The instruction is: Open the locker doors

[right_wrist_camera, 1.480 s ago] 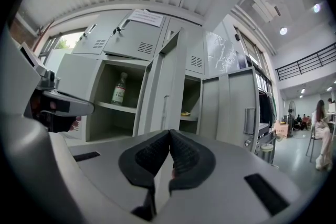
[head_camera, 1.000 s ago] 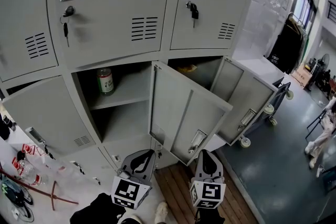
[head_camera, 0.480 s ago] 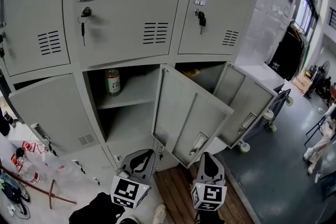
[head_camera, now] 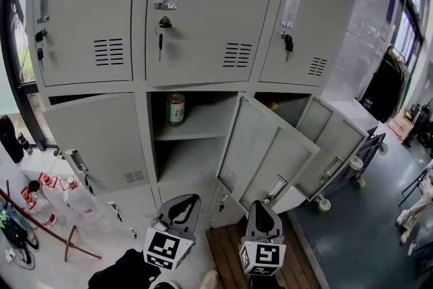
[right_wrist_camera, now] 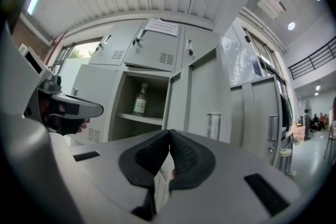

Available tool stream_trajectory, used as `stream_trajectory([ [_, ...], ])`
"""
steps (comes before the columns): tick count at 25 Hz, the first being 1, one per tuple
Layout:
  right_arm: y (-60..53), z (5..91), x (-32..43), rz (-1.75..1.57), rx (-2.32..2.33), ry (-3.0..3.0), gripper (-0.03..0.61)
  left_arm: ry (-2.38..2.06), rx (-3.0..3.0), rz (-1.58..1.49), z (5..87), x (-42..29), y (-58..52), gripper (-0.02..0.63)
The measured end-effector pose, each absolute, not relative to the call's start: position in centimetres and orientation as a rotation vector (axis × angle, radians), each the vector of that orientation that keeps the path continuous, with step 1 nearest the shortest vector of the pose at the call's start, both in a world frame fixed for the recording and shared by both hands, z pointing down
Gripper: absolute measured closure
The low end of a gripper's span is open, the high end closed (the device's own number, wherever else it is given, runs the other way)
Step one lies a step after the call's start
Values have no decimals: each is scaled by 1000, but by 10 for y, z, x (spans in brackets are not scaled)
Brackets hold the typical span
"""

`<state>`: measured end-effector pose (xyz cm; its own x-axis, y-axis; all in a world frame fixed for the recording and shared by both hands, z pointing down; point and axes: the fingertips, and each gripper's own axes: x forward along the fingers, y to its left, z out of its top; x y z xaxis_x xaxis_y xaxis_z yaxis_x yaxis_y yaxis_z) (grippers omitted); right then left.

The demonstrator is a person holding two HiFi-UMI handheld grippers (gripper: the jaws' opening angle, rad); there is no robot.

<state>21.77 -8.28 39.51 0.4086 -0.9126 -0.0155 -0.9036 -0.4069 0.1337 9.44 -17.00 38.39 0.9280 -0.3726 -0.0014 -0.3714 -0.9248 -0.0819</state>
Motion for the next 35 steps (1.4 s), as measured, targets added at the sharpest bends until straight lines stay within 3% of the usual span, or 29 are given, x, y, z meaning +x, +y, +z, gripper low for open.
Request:
stream_trajectory([
  [18,-187,405,53,-159,2189,-2126,561,1135,-2849,-58,389,-82,-227,589],
  [35,-208,417,7,-136,2057,-2251,561,1296,-2801,-74,399,-125,-235,589],
])
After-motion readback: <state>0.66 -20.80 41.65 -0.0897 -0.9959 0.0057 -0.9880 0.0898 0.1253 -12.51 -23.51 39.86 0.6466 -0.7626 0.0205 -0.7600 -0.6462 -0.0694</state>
